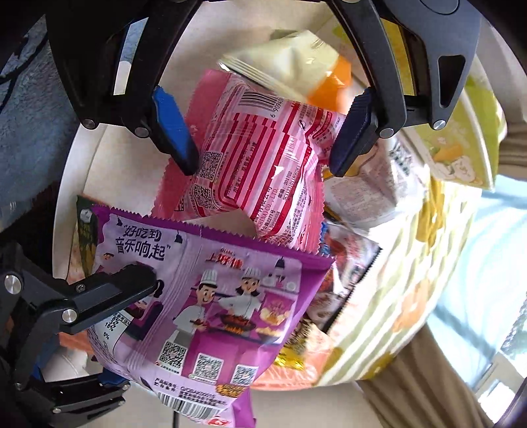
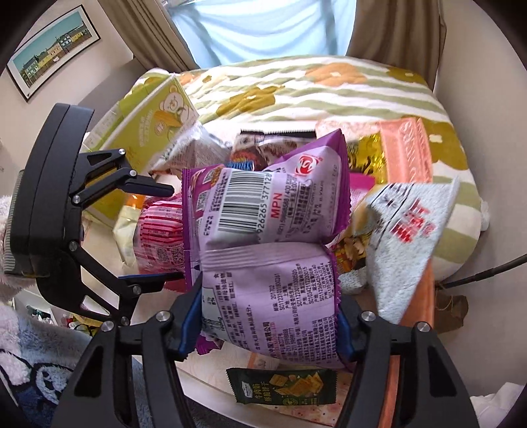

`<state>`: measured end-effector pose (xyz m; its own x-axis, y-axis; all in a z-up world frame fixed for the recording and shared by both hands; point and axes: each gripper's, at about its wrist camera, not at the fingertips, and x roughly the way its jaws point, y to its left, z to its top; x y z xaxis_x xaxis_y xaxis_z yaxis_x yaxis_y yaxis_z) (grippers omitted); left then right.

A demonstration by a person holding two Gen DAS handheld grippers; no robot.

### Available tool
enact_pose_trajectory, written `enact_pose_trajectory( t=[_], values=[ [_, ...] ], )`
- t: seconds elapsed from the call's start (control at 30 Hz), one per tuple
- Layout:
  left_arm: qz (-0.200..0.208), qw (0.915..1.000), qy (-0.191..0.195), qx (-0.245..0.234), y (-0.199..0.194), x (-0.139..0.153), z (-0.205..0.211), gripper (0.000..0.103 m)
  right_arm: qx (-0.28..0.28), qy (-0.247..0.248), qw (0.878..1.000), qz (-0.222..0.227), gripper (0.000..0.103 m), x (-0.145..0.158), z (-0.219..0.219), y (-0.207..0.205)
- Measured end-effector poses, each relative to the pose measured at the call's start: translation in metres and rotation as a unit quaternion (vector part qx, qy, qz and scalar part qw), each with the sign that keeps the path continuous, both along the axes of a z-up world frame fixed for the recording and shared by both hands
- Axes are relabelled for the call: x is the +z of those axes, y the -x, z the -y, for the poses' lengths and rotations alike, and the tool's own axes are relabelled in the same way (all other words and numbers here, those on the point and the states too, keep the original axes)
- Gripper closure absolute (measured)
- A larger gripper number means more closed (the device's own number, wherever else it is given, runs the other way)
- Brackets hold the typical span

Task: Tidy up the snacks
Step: 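Carry both bags over the box and release them inside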

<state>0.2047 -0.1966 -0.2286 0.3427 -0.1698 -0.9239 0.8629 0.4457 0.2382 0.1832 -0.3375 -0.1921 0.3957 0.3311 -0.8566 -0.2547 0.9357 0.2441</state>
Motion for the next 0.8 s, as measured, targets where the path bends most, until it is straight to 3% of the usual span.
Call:
enact_pose_trajectory(
  t=[0.2,0.4,0.63,0.8],
  values=[
    [0.029,0.9989,0.020,0.032,0.006,0.030,-0.007,0.024,0.001,0.002,1.000,0.024,0.043,0.027,0.004,0.005],
    [0.059,0.9924,0.053,0.095,0.012,0.064,-0.023,0.024,0.015,0.010,0.998,0.056,0.043,0.057,0.008,0.007],
    [0.104,0.9767,0.070,0.174,0.010,0.102,-0.059,0.024,0.044,0.006,0.994,0.102,0.043,0.091,0.000,-0.004],
    [0.127,0.9581,0.094,0.239,-0.009,0.129,-0.107,0.024,0.062,-0.007,0.990,0.123,0.043,0.111,-0.023,-0.024]
  ],
)
